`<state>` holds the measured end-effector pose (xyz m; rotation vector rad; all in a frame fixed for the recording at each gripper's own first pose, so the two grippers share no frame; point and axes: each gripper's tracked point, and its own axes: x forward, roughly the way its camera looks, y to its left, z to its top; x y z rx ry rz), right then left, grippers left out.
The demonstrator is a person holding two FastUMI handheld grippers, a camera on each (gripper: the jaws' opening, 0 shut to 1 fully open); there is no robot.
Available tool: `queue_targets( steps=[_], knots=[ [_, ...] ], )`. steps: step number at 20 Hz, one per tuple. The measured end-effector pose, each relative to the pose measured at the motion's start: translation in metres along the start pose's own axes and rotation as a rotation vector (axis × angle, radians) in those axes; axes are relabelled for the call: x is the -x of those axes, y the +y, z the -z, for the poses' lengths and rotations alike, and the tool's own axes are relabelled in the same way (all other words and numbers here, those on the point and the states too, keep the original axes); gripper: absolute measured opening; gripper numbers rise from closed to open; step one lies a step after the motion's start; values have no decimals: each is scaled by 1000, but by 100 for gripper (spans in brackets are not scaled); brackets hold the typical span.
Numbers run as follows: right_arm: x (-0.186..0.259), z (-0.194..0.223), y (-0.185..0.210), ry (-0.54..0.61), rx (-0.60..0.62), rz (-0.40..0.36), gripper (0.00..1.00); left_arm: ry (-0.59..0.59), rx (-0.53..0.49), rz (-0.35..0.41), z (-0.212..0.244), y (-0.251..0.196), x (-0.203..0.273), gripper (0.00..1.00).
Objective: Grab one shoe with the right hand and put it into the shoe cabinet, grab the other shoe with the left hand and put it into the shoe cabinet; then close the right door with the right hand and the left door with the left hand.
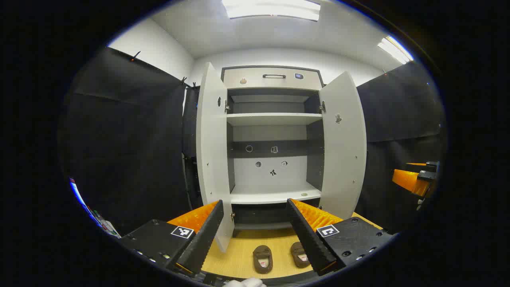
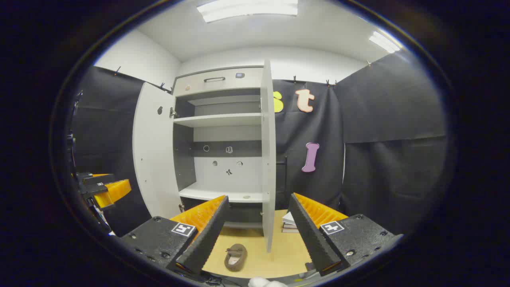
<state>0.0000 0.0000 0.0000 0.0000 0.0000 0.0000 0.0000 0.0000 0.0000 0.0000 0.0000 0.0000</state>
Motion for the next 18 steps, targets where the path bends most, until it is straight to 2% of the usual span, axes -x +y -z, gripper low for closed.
queue_targets(
  steps=[3, 4, 5, 11, 12, 13, 18],
  knots=[
    [-1, -4, 4, -10, 8, -2, 99, -6, 8, -9, -1, 5, 1, 96],
    [1, -5, 5, -12, 11, -5, 95, -6, 9, -10, 0, 6, 1, 96],
    [0, -5, 7, -11, 15, -7, 99, -2, 9, -12, 0, 8, 2, 96],
    [3, 2, 17, 5, 26, -27, 99, 5, 12, -19, 4, 15, 9, 96],
    [4, 6, 20, 11, 25, -30, 95, 7, 8, -20, 5, 15, 11, 96],
    [4, 7, 21, 14, 24, -32, 99, 9, 4, -20, 5, 16, 13, 96],
    [5, 32, 28, 57, 29, -39, 99, 20, -2, -5, 10, 14, 26, 96]
  ],
)
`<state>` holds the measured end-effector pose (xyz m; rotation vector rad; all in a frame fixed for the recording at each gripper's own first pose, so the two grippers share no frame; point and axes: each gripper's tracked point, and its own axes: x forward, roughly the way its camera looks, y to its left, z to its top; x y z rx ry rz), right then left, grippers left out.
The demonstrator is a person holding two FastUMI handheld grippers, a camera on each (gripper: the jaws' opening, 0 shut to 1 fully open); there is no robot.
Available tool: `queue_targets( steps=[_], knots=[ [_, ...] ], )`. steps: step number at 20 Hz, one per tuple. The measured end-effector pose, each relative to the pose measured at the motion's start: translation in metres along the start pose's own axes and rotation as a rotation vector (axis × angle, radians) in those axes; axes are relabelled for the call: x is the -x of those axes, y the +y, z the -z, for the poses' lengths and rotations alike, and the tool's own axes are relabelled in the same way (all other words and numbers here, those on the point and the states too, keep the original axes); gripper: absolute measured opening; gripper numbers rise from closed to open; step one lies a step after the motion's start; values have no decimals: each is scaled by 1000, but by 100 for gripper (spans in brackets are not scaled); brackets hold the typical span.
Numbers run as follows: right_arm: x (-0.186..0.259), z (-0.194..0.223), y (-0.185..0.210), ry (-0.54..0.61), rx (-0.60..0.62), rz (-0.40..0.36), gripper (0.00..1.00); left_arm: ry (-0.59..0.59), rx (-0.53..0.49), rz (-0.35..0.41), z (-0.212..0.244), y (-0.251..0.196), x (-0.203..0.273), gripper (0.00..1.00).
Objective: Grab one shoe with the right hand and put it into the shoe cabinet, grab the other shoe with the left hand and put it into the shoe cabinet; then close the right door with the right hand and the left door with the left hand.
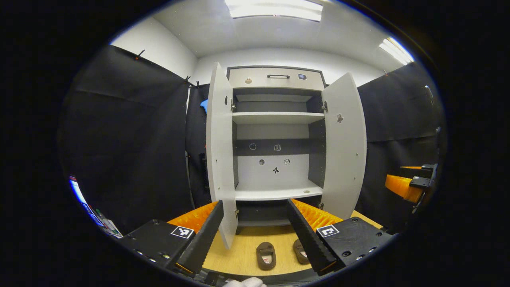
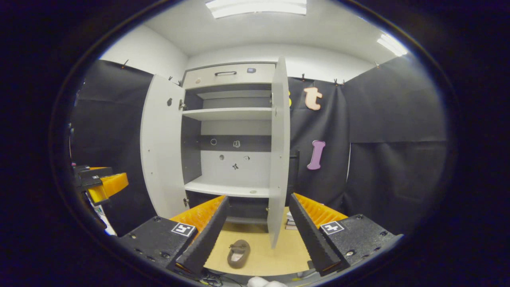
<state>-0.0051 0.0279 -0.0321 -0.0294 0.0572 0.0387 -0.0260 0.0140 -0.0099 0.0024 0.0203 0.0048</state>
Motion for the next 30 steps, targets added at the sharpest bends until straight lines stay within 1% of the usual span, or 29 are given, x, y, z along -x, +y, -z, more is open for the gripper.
queue_targets(
  steps=[1, 2, 3, 4, 5, 7, 8, 9, 11, 12, 13, 17, 18, 19, 20, 22, 26, 30],
  knots=[
    [-2, 8, 2, 14, 3, -1, 95, 3, 1, 4, 3, 0, 3, 96],
    [-3, 19, 5, 37, 6, -6, 99, 7, 0, 6, 4, 0, 7, 96],
    [-6, 31, 9, 59, 6, -15, 94, 9, -1, 5, 5, 2, 10, 96],
    [-10, 43, 15, 84, 3, -27, 99, 10, -3, 4, 7, 4, 12, 96],
    [-14, 58, 20, 113, 1, -40, 99, 14, -4, 0, 10, 6, 15, 96],
    [-23, 94, 31, 181, 0, -68, 99, 19, -1, -1, 12, 9, 18, 96],
    [-27, 113, 36, 214, 0, -80, 95, 22, 1, -5, 15, 11, 20, 96],
    [-33, 133, 40, 259, 6, -87, 99, 28, 2, -11, 17, 13, 20, 96],
    [-45, 176, 51, 340, 9, -103, 99, 46, 3, -23, 23, 17, 21, 95],
    [-48, 196, 56, 379, 1, -116, 95, 53, 5, -31, 26, 20, 22, 96],
    [-54, 215, 62, 416, 0, -130, 99, 58, 7, -38, 28, 22, 21, 96],
    [-84, 279, 82, 510, 22, -166, 100, 82, 10, -73, 34, 30, 18, 96],
    [-91, 294, 88, 536, 26, -176, 96, 85, 12, -81, 35, 31, 18, 96],
    [-97, 311, 92, 569, 18, -185, 99, 89, 12, -92, 35, 33, 18, 96],
    [-105, 326, 96, 592, 3, -187, 100, 97, 10, -101, 37, 34, 17, 96],
    [-118, 358, 99, 650, 3, -182, 97, 111, 11, -117, 38, 35, 16, 96],
    [-148, 404, 100, 718, 3, -175, 96, 129, 10, -147, 39, 36, 12, 96],
    [-184, 431, 98, 747, -15, -153, 95, 132, -3, -170, 38, 36, 5, 96]
  ],
)
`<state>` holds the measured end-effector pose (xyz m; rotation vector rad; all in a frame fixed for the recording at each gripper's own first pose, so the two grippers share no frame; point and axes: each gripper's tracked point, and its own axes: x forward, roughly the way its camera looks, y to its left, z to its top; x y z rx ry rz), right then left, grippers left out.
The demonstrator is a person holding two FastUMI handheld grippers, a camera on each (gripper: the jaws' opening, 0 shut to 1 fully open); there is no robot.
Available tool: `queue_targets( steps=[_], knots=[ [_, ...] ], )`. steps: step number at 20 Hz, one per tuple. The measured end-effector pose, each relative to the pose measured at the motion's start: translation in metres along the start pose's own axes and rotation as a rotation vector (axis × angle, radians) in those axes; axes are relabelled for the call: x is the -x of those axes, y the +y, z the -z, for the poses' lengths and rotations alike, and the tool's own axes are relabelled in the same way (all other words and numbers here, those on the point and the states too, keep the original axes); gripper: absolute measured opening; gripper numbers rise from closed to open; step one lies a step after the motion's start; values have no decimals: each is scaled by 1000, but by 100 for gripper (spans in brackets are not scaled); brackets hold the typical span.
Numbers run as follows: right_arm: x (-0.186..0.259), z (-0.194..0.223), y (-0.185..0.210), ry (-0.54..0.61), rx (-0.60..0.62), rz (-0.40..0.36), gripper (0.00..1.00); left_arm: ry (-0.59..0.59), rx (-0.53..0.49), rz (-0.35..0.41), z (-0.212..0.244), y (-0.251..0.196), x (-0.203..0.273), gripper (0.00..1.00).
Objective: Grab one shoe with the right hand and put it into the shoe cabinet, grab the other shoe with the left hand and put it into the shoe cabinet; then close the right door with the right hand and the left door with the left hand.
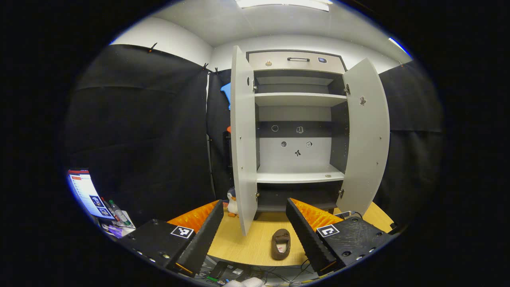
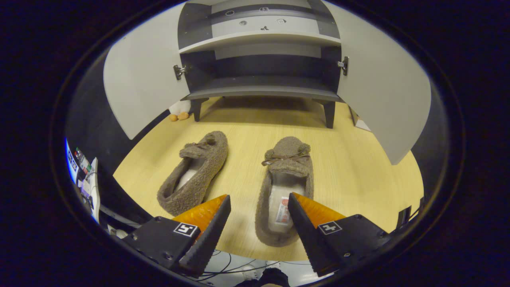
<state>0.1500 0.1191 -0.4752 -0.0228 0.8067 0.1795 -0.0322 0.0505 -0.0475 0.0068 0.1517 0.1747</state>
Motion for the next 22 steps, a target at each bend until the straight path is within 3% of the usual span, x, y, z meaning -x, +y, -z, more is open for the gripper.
queue_targets(
  steps=[6, 10, 12, 14, 17, 19, 22],
  knots=[
    [-50, -20, -4, -3, -32, -8, 94, 11, 17, -14, 2, -10, -25, 96],
    [-69, -24, -9, -7, -36, 3, 83, 22, 32, -9, 5, -17, -38, 96],
    [-76, -25, -14, -10, -47, 17, 73, 28, 31, -7, 8, -19, -43, 96],
    [-79, -29, -21, -18, -62, 32, 45, 32, 27, -3, 9, -22, -47, 96],
    [-80, -31, -17, -1, -69, 14, 14, 35, 30, 11, 11, -25, -49, 96],
    [-74, -35, -15, 5, -68, 6, 9, 34, 30, 17, 10, -27, -50, 96],
    [-57, -52, -9, -25, -61, -15, 8, 17, 19, 27, 7, -29, -47, 96]
  ],
)
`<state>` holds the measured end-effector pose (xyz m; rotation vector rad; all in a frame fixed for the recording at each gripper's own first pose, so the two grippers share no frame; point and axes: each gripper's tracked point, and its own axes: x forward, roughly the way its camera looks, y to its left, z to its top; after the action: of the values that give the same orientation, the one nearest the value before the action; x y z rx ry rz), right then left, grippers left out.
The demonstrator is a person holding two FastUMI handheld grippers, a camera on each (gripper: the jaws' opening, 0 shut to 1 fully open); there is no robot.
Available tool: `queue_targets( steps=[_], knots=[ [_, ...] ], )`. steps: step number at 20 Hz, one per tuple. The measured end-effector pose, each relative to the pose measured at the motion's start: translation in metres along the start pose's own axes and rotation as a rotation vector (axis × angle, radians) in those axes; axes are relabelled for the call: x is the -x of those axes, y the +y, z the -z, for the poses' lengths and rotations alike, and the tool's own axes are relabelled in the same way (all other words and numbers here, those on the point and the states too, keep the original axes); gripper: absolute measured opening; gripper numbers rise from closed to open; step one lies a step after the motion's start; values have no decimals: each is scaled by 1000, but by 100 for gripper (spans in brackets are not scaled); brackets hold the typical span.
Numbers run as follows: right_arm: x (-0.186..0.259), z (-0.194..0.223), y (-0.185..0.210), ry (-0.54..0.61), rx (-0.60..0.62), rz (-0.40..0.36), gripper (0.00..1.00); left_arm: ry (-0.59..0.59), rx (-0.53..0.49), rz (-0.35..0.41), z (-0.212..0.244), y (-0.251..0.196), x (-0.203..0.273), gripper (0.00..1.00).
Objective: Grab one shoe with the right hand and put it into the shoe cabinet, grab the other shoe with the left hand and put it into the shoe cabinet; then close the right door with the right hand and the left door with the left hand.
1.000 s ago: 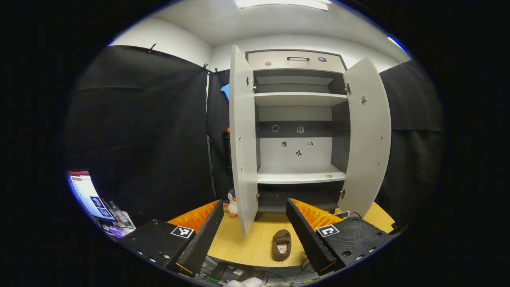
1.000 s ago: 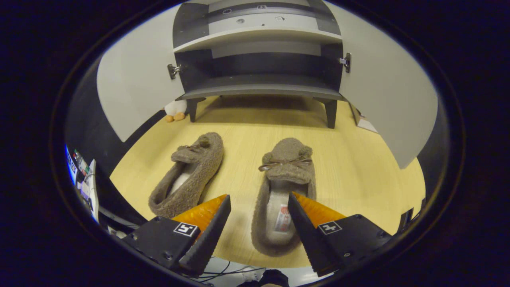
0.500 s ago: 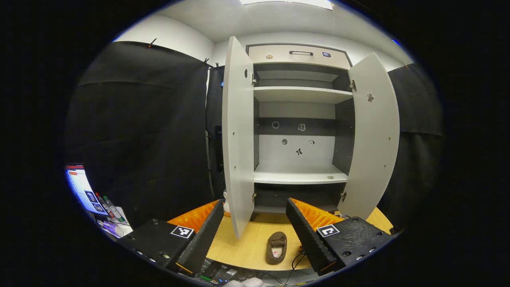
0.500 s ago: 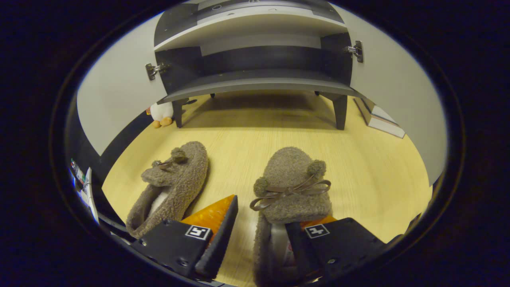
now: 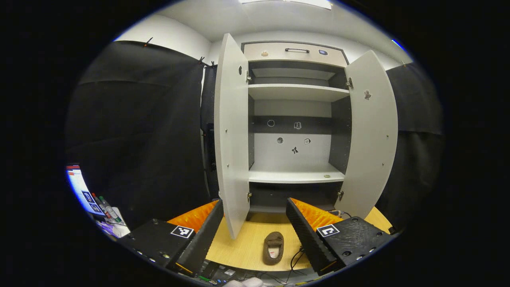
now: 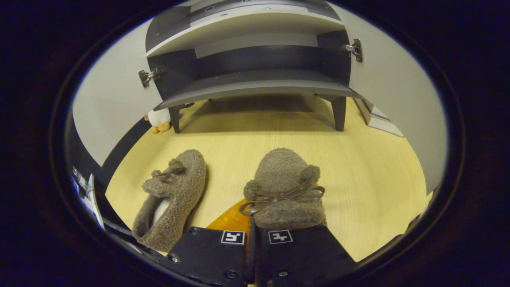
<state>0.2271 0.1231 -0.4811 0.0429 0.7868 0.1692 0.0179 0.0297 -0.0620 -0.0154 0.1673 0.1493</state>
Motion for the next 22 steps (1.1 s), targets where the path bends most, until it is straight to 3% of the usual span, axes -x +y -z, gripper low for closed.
queue_targets(
  steps=[6, 14, 22],
  knots=[
    [57, -80, 23, -143, 55, -55, 6, -23, -7, 27, 1, -5, 6, 96],
    [132, -234, 64, -349, 105, -124, 8, -29, -3, 21, 13, -3, 11, 96],
    [124, -375, 76, -427, 128, -81, 8, -28, 24, -32, 20, 12, 12, 96]
  ],
)
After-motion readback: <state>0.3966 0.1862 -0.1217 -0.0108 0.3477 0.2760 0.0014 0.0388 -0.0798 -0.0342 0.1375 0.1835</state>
